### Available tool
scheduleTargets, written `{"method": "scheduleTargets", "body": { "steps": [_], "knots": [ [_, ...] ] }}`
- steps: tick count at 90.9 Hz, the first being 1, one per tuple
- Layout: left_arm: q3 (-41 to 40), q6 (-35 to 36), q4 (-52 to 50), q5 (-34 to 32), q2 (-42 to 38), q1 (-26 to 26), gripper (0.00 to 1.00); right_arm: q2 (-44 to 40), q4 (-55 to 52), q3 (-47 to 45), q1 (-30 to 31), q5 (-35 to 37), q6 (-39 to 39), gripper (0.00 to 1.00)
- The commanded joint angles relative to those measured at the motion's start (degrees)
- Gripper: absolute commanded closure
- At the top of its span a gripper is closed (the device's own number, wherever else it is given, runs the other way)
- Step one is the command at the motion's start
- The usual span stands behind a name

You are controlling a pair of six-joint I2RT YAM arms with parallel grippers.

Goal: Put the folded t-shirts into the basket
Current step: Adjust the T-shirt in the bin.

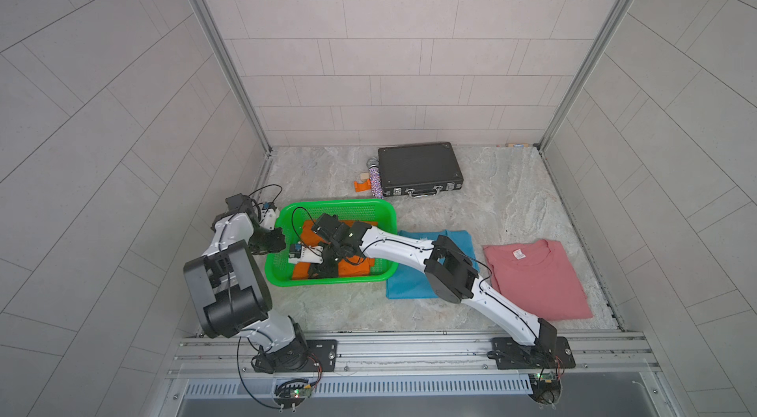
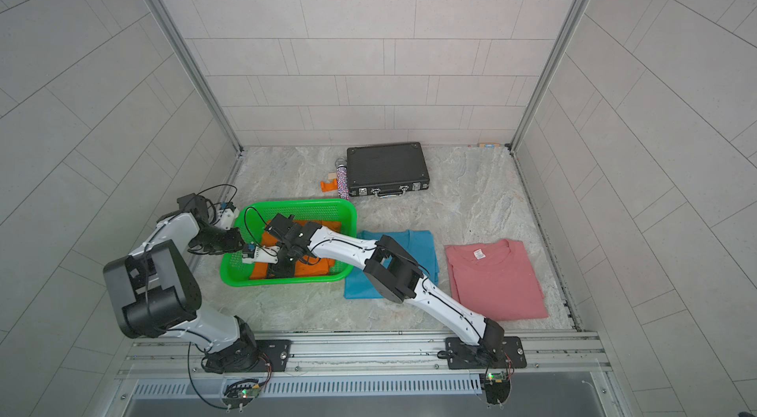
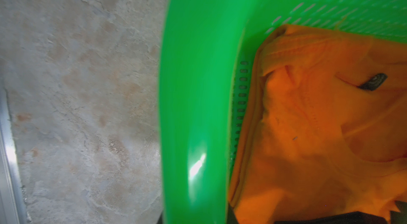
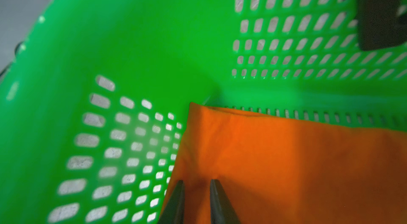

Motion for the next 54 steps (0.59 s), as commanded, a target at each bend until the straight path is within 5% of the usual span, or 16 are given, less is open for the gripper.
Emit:
{"method": "scheduleTargets", "body": {
  "steps": [1,6,25,54],
  "knots": [
    [0.35,-0.11,0.35,0.45,-0.04,-0.06,0.61,-7.83,-0.18,0.32,0.12,-1.45,4.23,0.70],
    [0.51,-0.22,0.52,0.19,-0.80,-0.11,0.52,-10.16,-0.09,0.55,-0.25,-0.17,6.00,0.67],
    [3.81,-0.60,-0.46,-0.77,-1.94,-0.07,0.45,-18.68,0.23,-1.55,-1.01,3.97,11.10,0.58],
    [5.90,-0.58,-2.64,-0.02,-1.32,-1.03,0.42,-35.51,0.16,-17.21,-5.32,22.29,21.20,0.53]
  ]
}}
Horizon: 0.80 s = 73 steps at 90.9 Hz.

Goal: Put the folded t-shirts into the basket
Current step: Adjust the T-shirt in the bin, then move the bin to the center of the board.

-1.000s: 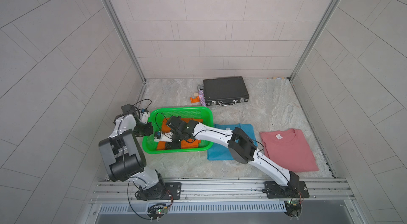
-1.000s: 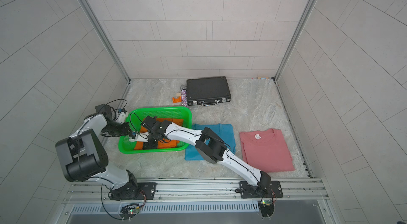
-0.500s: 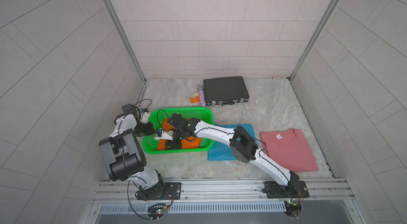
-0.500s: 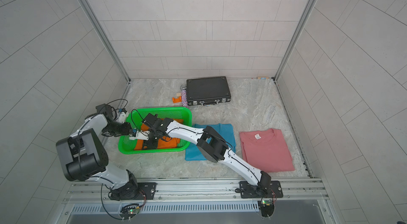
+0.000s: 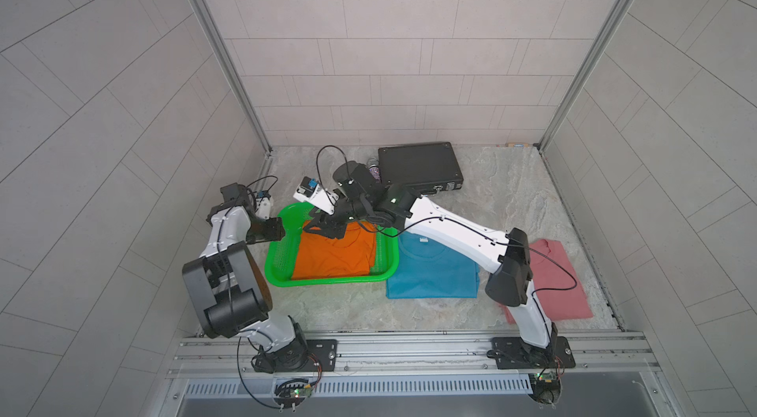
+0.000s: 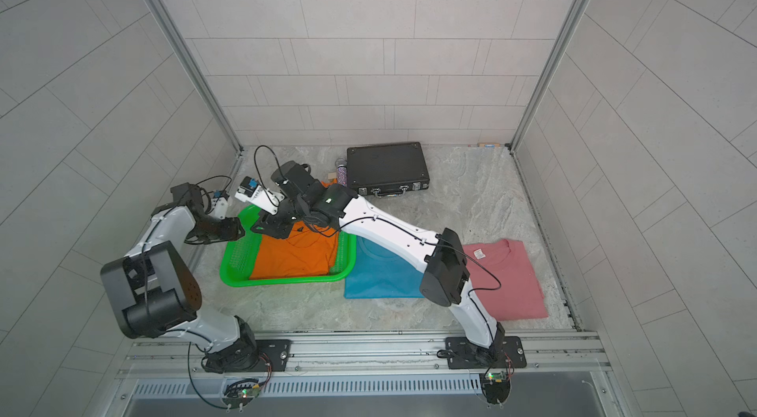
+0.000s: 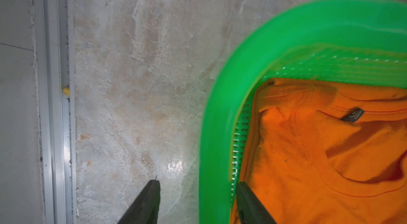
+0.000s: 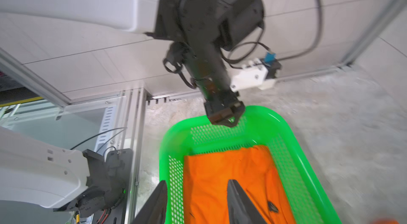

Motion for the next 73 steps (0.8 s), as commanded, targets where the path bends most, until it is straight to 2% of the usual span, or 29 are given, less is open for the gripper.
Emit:
{"method": "scheduleTargets", "body": {
  "steps": [1,14,21,36,51,73],
  "knots": [
    [-0.08,-0.20,-2.06,0.87,-1.10,-1.08,0.42,-5.09,-1.20,-7.38,-2.00,11.17,5.70,0.53],
    [-2.54,-2.49,0.89,-3.16,-1.86,-4.02,0.43,-15.50,-0.84,-19.85,-4.56,19.26,8.39,0.53],
    [-3.20,-3.72,1.75,-5.73,-0.98,-5.51,0.44,-20.41,-0.49,-26.29,-5.97,20.96,10.10,0.53],
    [-3.72,-5.77,3.92,-11.22,0.11,-6.07,0.59,-29.35,2.75,-39.67,-7.74,22.68,13.02,0.52],
    [-2.20,-5.37,4.06,-13.41,0.38,-6.21,0.67,-33.66,0.57,-45.69,-9.84,25.13,14.57,0.52],
    [1.37,-2.76,5.44,-17.32,4.18,-5.85,0.70,-41.60,-1.48,-55.43,-18.75,22.29,17.63,0.52]
  ]
}}
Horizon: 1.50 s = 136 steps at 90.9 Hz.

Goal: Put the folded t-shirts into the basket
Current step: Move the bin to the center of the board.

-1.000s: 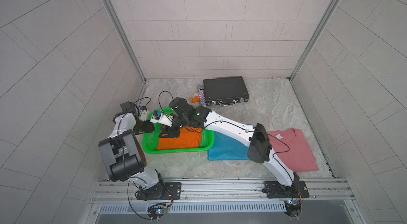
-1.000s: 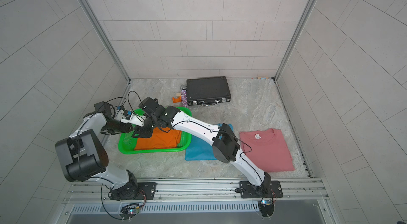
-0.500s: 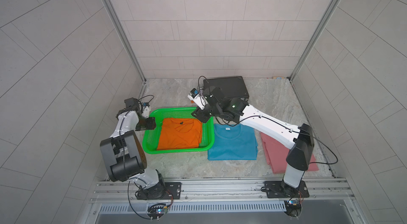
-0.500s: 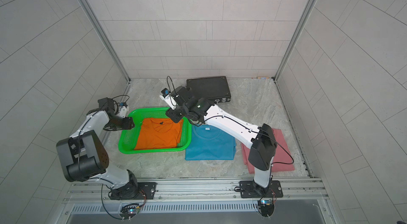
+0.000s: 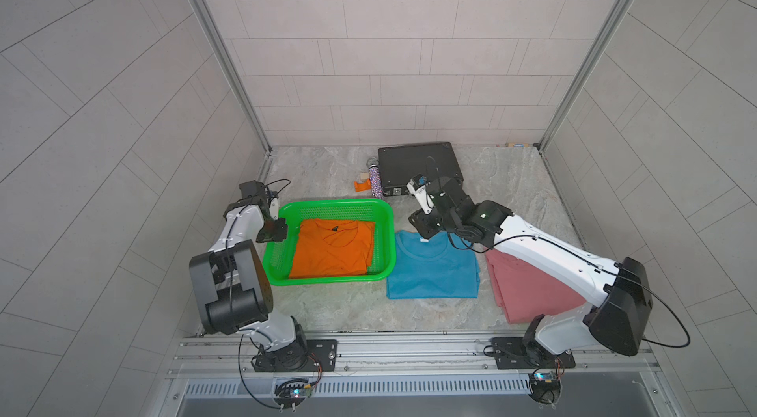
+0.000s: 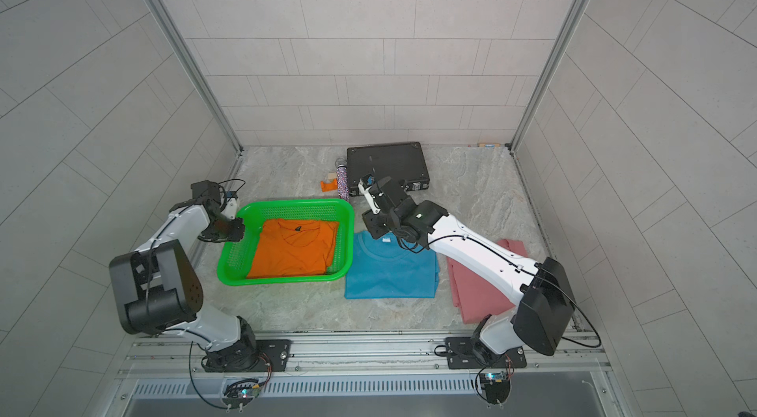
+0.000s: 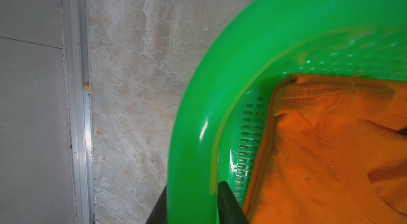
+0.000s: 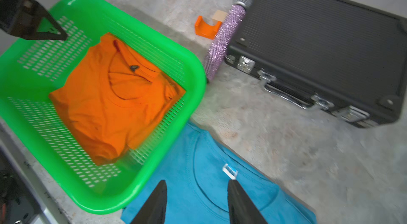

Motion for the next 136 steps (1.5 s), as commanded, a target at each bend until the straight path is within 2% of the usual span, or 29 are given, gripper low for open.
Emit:
{"method": "scheduleTargets", "body": {
  "steps": [1,8,14,18,23,35,47,56,58,61,64,72,76,81,92,107,116,126,132,136],
  "knots": [
    [3.12,1.44,1.79,-3.55,3.14,0.48,0.70,-4.06,-1.65,-3.67,-3.65,-0.66,2.64,0.52],
    [4.57,1.83,2.12,-4.40,4.45,1.21,0.70,-5.22,-2.98,-6.11,-5.14,-0.52,3.58,0.52],
    [5.63,1.66,1.86,-4.40,4.85,1.47,0.66,-5.88,-3.85,-8.19,-6.00,-0.17,4.72,0.52],
    [6.20,1.36,1.27,-3.39,4.76,1.49,0.60,-6.24,-4.29,-9.53,-6.79,-0.20,5.83,0.51],
    [6.61,1.07,0.83,-2.57,4.23,1.48,0.48,-6.35,-4.93,-11.11,-8.46,-1.11,7.82,0.47],
    [7.84,2.59,1.65,-4.72,2.27,1.49,0.32,-6.35,-6.84,-13.74,-14.43,-9.43,8.86,0.46],
    [13.69,1.77,-5.01,-2.98,0.61,1.29,0.26,-6.89,-9.63,-15.55,-20.03,-15.76,8.18,0.45],
    [19.82,0.50,-12.46,-0.31,-2.30,-0.16,0.22,-8.45,-10.71,-17.55,-23.80,-18.11,7.98,0.39],
    [20.86,0.31,-13.67,0.21,-3.10,-0.86,0.18,-8.81,-11.13,-17.92,-24.61,-18.09,7.96,0.38],
    [22.11,-0.21,-15.06,0.91,-4.18,-2.67,0.11,-9.21,-11.51,-18.58,-25.68,-18.17,7.70,0.36],
    [22.89,-0.59,-16.53,1.73,-5.96,-4.94,0.08,-9.47,-11.67,-19.23,-27.03,-18.69,7.55,0.35],
    [23.54,-2.25,-18.32,3.03,-9.53,-12.01,0.07,-9.63,-12.01,-20.54,-29.76,-21.27,7.22,0.34],
    [23.70,-3.26,-18.95,2.34,-11.15,-17.23,0.06,-9.48,-11.97,-20.86,-30.76,-22.86,7.06,0.34],
    [23.86,-4.93,-19.68,1.84,-11.89,-23.74,0.06,-9.37,-11.64,-21.05,-30.99,-25.32,6.19,0.34],
    [22.85,-8.16,-19.70,4.97,-11.22,-35.38,0.07,-10.58,-9.34,-20.93,-30.04,-33.35,6.06,0.37],
    [19.30,-10.39,-13.97,5.01,-8.64,-49.57,0.09,-12.09,-10.58,-19.28,-27.42,-30.59,6.99,0.37],
    [19.24,-13.41,-10.18,-0.04,-5.15,-56.41,0.08,-12.11,-11.38,-19.43,-27.45,-26.92,7.59,0.36],
    [20.48,-17.31,-8.68,-10.05,0.28,-62.21,0.06,-13.26,-10.59,-20.61,-27.40,-22.00,10.32,0.33],
    [19.44,-16.38,-6.20,-18.42,2.72,-65.18,0.04,-14.16,-9.55,-21.34,-27.44,-21.71,11.34,0.21],
    [18.61,-15.59,-4.75,-21.14,3.84,-66.10,0.03,-14.73,-9.17,-21.70,-27.33,-21.77,11.72,0.09]
  ]
}}
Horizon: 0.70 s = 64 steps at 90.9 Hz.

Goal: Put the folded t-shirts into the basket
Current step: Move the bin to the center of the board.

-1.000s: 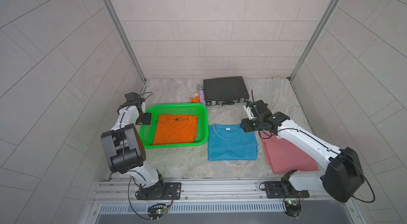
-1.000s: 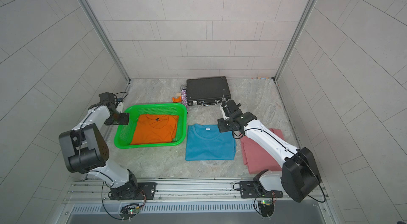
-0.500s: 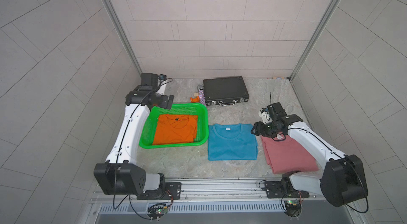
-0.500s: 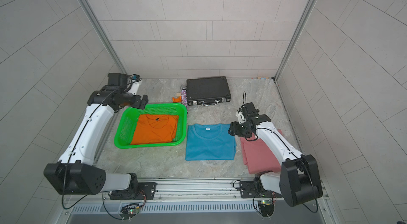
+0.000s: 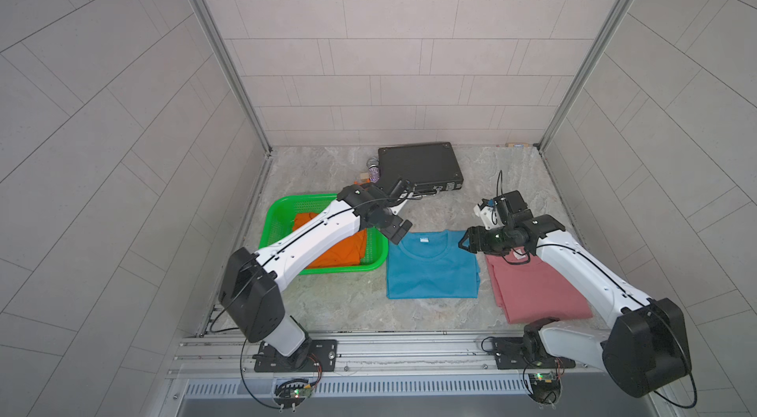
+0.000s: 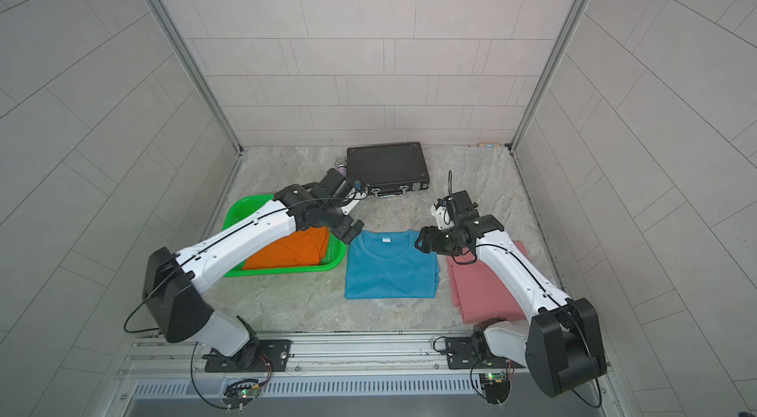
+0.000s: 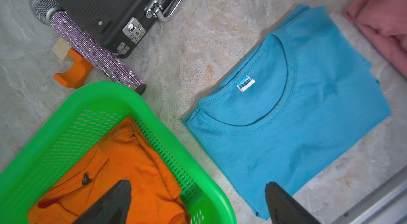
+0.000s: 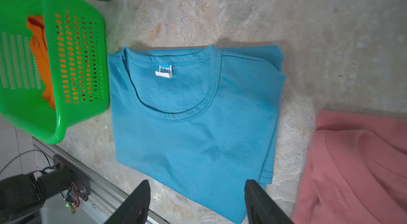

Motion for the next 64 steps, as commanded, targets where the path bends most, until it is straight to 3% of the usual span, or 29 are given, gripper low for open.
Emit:
{"method": "scheduleTargets", "body": {
  "steps": [1,5,28,64],
  "knots": [
    [-1.38,-1.50,4.29,-13.37,2.42,-2.23,0.03,-2.68,1.31,-1.22,0.17,2.84,1.98,0.05],
    [-2.18,-1.45,5.14,-14.89,2.87,-2.28,0.00,-3.22,1.59,-1.66,0.15,3.00,2.14,0.00],
    [-6.84,-4.67,5.62,-17.18,2.61,-2.28,0.00,-3.46,1.10,-2.19,0.12,4.53,1.03,0.00],
    [-10.96,-1.02,8.38,-18.17,4.77,1.63,0.00,-0.97,1.46,-2.41,0.18,1.81,0.80,0.00]
  ]
}}
